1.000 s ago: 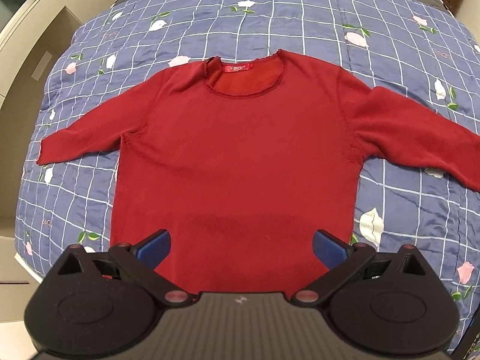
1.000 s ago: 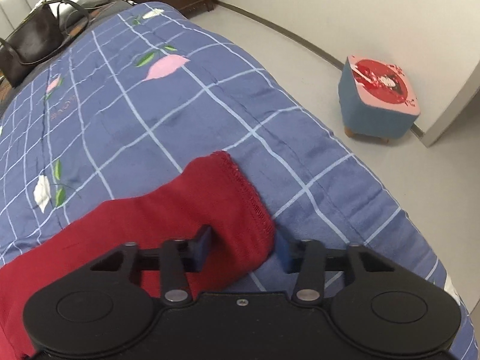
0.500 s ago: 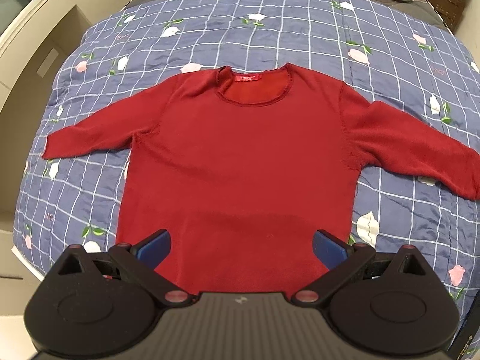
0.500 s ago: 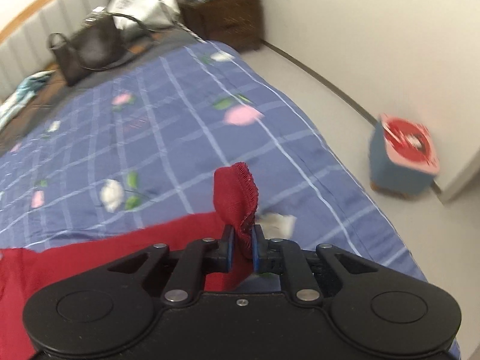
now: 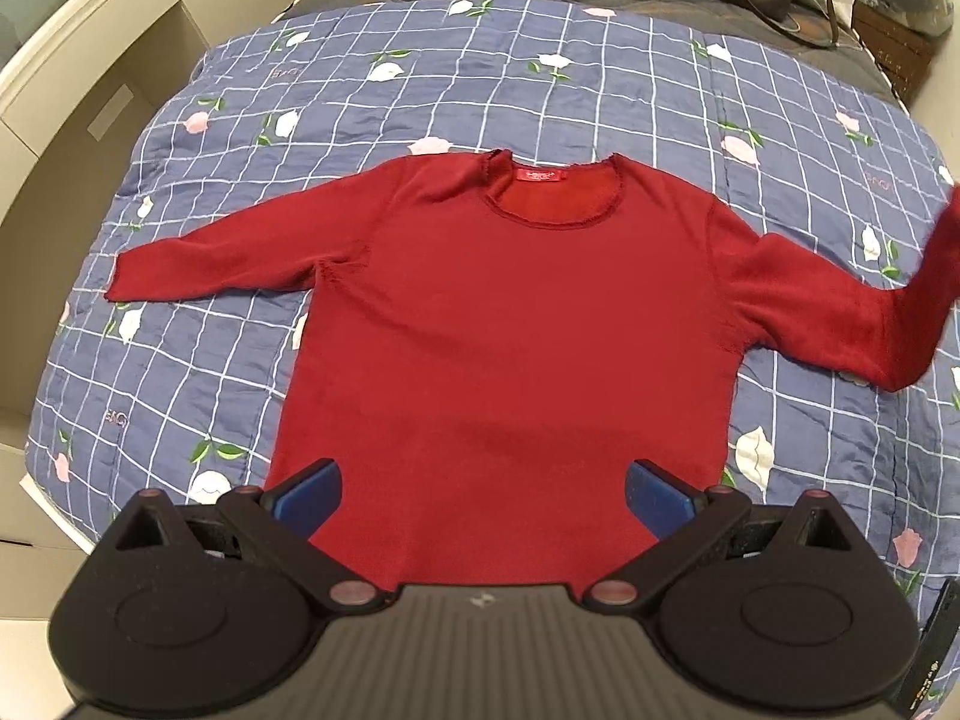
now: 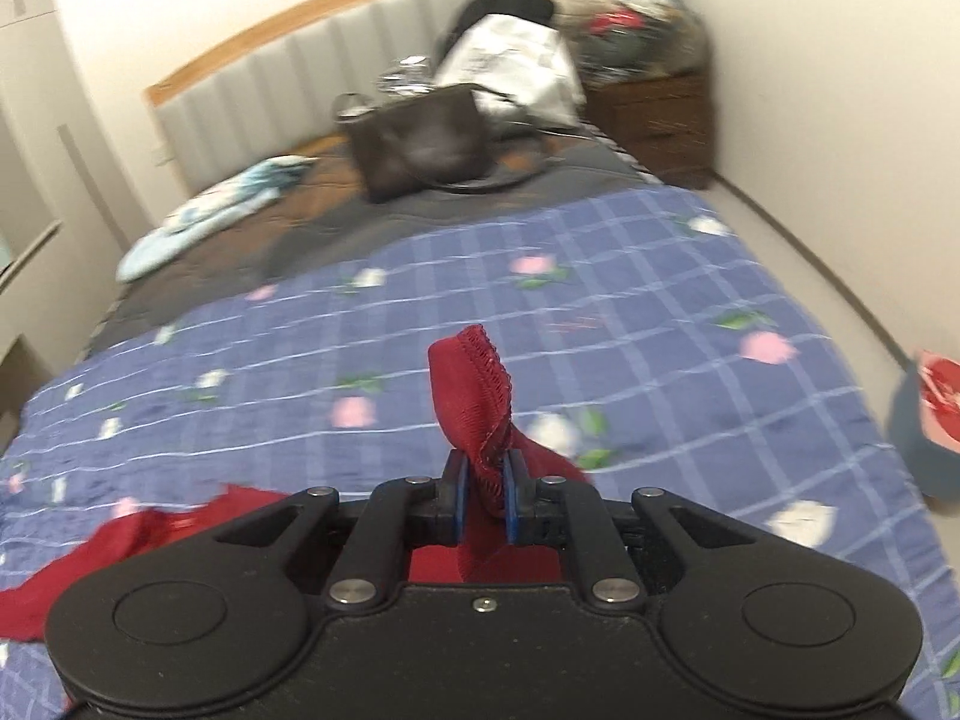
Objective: Fold small clothes
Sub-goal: 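Lift the cuff with the right gripper and carry it across the shirt body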
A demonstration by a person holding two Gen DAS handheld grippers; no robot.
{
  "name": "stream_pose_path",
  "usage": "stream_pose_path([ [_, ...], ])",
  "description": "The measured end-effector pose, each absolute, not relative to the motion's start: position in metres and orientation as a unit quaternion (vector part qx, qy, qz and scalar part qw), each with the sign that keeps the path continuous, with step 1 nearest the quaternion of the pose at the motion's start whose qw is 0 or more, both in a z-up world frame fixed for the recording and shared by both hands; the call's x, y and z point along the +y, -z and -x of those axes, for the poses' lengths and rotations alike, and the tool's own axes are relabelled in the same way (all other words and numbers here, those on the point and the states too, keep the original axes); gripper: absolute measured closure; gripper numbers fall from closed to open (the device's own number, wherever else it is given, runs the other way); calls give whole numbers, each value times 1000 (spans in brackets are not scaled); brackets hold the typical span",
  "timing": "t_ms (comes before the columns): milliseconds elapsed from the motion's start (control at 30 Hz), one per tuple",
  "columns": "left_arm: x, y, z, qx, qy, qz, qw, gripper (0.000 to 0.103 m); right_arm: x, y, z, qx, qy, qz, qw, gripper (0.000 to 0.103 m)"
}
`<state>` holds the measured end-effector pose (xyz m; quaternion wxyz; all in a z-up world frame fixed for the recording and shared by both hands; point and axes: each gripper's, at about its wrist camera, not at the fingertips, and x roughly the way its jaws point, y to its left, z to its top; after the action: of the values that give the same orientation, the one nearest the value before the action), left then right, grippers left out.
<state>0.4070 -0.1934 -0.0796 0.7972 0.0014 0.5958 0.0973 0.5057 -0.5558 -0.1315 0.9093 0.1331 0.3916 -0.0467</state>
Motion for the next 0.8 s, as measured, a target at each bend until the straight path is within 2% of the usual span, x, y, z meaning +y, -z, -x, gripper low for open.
stream_pose_path([
  [367,-95,79,-398,594,-68,12,802,0,-378,117,-515,397,7,-114,911,90],
  [800,74,71,-372,586,-158,16,795,0,-208,201,-525,461,-25,-75,884,90],
])
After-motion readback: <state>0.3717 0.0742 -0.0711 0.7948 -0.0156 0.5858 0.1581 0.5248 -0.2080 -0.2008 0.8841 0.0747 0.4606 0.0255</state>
